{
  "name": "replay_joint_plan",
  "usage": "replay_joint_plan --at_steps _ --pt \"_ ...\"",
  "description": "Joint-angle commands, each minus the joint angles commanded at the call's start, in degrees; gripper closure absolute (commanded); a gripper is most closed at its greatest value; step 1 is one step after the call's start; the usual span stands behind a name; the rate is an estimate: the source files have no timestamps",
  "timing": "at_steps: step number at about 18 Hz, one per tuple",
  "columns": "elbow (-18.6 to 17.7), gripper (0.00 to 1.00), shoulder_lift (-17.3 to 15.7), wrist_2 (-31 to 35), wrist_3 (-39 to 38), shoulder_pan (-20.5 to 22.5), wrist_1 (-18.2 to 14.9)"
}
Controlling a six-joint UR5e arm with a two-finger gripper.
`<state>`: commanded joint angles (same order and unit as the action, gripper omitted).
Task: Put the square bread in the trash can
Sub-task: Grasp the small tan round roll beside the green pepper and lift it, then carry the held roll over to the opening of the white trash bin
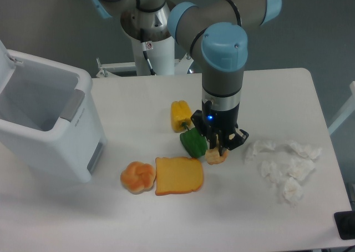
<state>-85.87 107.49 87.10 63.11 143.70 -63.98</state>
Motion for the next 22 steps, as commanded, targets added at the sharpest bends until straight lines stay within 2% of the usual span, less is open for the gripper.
replay_joint_plan --at_steps 2,4,10,14,19,22 --pt "0.0 0.75 0.09 0.0 0.0 -0.09 0.52" --pt "0.09 0.7 0.0 0.09 0.09 -0.09 0.62" --pt "1.75 0.7 1.14 2.02 -0.26 -0.7 0.7" --pt "2.11 0.71 0.53 -0.43 -0.62 -1.32 0.62" --pt "2.99 0.71 -4.03 -8.51 -7.72 -1.58 0.97" --pt "3.16 0.71 -7.02 -11.16 -13.87 -3.77 0.97"
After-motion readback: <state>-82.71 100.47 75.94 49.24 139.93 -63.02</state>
